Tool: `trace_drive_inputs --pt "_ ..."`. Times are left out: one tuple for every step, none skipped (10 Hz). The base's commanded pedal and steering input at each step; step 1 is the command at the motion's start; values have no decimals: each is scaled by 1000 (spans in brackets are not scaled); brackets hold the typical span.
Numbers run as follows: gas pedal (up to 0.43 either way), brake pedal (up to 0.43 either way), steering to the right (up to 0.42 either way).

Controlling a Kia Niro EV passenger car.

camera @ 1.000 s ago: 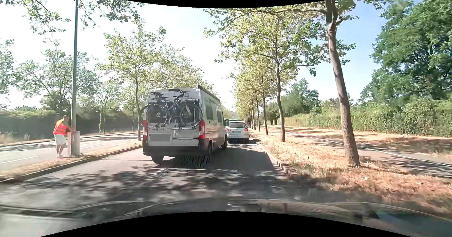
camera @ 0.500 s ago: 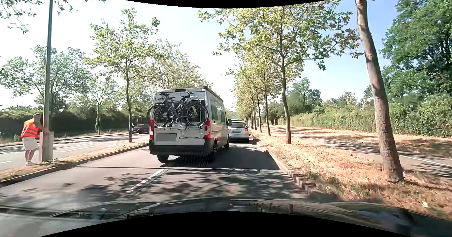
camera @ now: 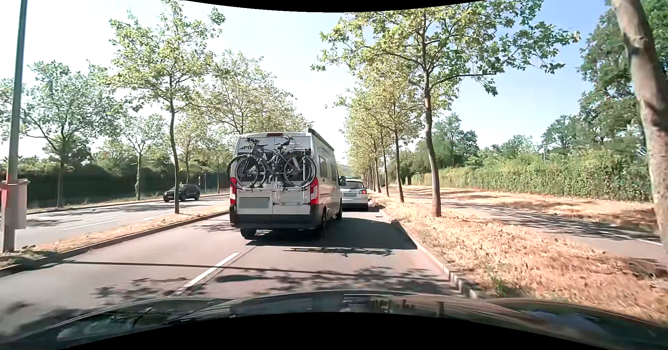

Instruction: Follow the waypoints while adhering to traffic rules and regulations

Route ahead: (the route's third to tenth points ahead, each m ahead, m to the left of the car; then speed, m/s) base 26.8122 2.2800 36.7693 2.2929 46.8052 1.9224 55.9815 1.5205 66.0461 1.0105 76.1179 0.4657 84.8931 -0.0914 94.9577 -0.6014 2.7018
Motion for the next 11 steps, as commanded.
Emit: trace_drive_inputs --pt "28 0 -1" --pt "28 0 -1" --pt "28 0 -1" --pt "28 0 -1" --pt "28 0 -1" --pt "28 0 -1" --pt "28 0 -1" --pt "28 0 -1" --pt "39 0 -1" --pt "39 0 -1" --pt "39 0 -1"
